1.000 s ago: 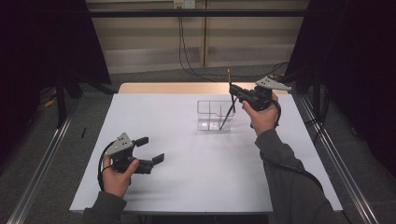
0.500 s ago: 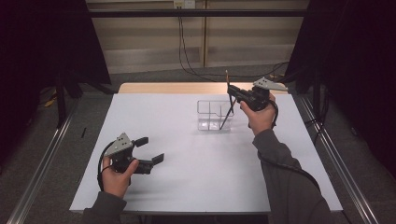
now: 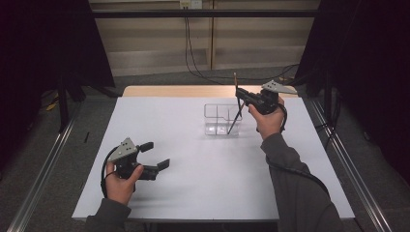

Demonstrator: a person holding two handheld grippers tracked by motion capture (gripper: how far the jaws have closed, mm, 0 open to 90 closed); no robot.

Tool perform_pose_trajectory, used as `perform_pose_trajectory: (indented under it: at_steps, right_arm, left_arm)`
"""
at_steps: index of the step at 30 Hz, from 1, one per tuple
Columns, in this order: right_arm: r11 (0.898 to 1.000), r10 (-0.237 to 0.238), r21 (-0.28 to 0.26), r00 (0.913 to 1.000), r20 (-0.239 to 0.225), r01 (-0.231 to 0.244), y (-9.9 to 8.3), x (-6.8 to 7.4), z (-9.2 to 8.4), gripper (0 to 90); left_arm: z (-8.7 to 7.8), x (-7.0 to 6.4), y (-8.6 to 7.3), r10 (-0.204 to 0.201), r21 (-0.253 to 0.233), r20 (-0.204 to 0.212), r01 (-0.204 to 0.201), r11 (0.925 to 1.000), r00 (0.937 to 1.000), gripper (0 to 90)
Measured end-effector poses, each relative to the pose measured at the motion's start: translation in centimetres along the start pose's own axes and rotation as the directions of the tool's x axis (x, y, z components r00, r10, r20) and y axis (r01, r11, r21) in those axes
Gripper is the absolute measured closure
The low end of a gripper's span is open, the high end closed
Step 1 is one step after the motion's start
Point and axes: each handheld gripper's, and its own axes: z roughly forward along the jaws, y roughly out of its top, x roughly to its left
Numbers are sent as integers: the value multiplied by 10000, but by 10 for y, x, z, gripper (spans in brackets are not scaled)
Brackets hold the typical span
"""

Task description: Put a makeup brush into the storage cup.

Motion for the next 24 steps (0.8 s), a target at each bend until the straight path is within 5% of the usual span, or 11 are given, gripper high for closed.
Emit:
perform_pose_trajectory:
  at_steps: [24]
  right_arm:
    - [10000, -57, 13, 10000, 7, 57, -4, 1, 4, 840]
  left_arm:
    - [-1, -1, 1, 37, 4, 4, -37, 10000, 10000, 47]
